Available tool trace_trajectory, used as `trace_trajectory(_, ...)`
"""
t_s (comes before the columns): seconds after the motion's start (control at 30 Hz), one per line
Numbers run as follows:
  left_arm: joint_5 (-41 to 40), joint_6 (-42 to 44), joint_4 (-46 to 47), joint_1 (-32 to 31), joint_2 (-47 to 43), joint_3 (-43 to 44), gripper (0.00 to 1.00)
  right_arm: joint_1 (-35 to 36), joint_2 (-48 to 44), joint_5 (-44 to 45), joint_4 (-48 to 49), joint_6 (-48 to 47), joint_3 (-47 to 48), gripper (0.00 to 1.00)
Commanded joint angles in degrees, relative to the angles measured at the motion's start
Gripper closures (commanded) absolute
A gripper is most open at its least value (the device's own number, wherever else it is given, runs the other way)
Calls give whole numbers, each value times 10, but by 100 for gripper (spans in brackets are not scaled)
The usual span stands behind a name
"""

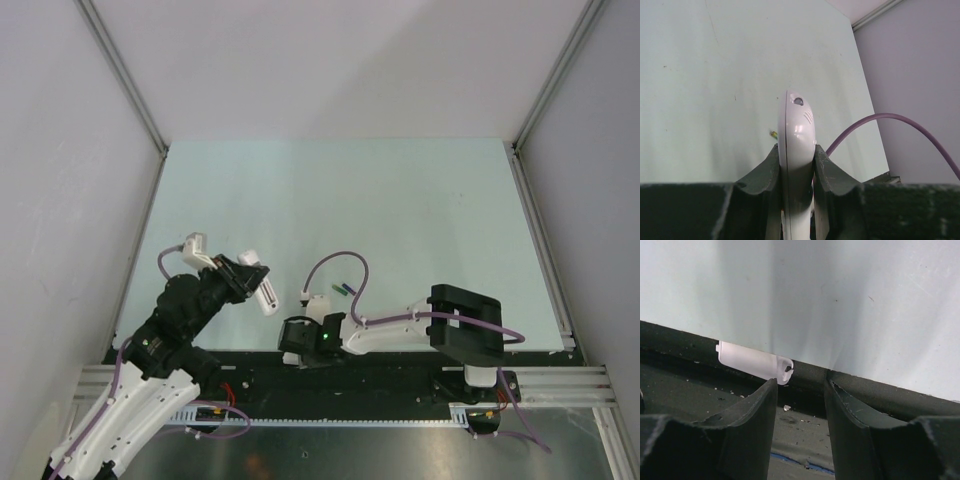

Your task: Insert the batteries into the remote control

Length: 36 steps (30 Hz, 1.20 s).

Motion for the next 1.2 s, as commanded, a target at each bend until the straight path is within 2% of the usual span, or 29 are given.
trace_trajectory(0.0,-13,2,13,-1,-9,4,100,-1,19,10,3,31,16,55)
trace_trajectory(0.17,-16,1,12,-3,-8,6,100,-6,33,14,13,35,24,62)
trace_trajectory(0.43,-19,6,12,-4,-9,6,100,-9,43,16,8,29,29,68)
trace_trajectory(0.8,-15,0,13,-4,-8,-1,100,-8,42,14,6,24,29,100)
trace_trajectory(1.17,-16,-3,13,-4,-8,-3,100,6,-8,47,-45,21,29,100)
